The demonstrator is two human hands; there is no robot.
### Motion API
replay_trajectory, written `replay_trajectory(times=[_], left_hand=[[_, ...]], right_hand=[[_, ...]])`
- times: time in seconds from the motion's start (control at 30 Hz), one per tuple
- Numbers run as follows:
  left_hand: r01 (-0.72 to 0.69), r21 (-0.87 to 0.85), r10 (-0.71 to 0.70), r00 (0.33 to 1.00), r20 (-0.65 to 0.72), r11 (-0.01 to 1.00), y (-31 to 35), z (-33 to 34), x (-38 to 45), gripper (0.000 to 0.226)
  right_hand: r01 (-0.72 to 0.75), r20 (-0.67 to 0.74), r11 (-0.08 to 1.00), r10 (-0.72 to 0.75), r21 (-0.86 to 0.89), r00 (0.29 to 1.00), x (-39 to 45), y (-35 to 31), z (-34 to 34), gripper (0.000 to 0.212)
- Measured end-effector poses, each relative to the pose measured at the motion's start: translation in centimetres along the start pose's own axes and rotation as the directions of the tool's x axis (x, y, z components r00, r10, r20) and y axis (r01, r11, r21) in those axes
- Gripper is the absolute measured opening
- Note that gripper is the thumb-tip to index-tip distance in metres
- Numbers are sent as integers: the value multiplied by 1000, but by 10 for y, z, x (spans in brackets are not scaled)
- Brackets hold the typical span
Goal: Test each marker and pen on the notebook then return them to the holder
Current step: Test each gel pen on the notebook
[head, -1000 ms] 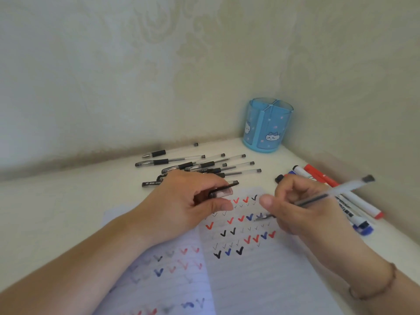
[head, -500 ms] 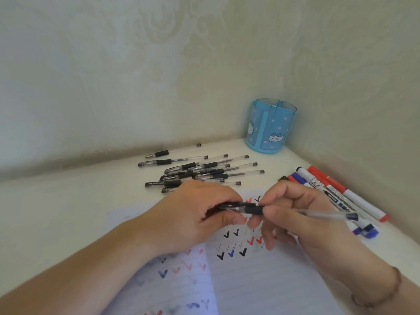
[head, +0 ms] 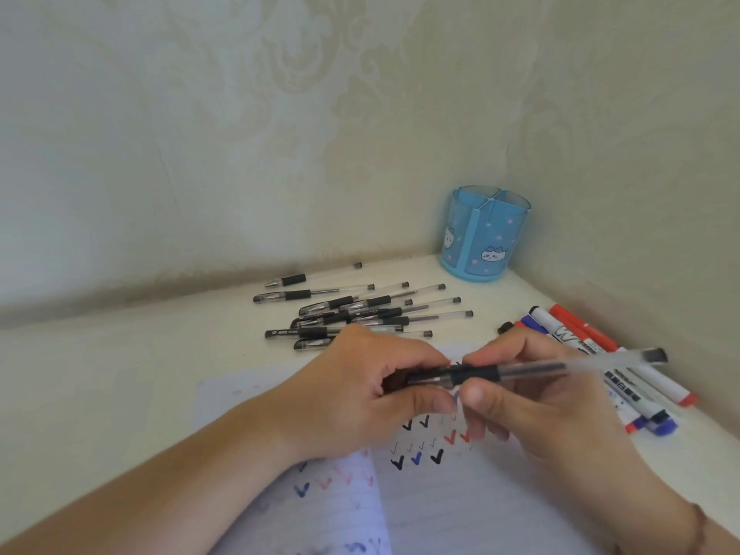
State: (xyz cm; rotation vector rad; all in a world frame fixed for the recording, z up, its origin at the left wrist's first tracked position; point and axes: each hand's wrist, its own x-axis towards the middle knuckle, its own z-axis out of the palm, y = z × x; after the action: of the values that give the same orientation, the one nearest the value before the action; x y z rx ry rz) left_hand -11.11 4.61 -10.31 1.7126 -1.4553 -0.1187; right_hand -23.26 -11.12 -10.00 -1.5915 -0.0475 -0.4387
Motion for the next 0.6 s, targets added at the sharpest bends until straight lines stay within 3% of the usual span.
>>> replay_trajectory(times=[0.1, 0.17, 0.3, 0.37, 0.47, 0.6], left_hand=[[57, -1, -57, 998, 21, 998, 0, -5, -1, 38], [120, 124, -123, 992, 15, 985, -7, -11, -3, 54], [263, 276, -193, 947, -255, 925, -29, -23, -2, 41], [344, 328, -225, 909, -351, 880, -37, -26, -1, 29], [441, 418, -273, 874, -403, 795, -47, -28, -2, 16], [484, 439, -330, 863, -382, 757, -50, -30, -2, 14]], right_hand=[[92, -51, 992, -96, -88, 994, 6, -1, -4, 37], [171, -140, 980, -184, -102, 973, 11, -6, -14, 33], [105, -387, 991, -129, -82, 913, 19, -23, -47, 33], [10, -489, 970, -130, -241, 862, 24, -22, -67, 27], [-203, -513, 757, -197, -621, 836, 27, -13, -98, 24], [-431, -550, 501, -113, -751, 827, 24, -6, -117, 16]])
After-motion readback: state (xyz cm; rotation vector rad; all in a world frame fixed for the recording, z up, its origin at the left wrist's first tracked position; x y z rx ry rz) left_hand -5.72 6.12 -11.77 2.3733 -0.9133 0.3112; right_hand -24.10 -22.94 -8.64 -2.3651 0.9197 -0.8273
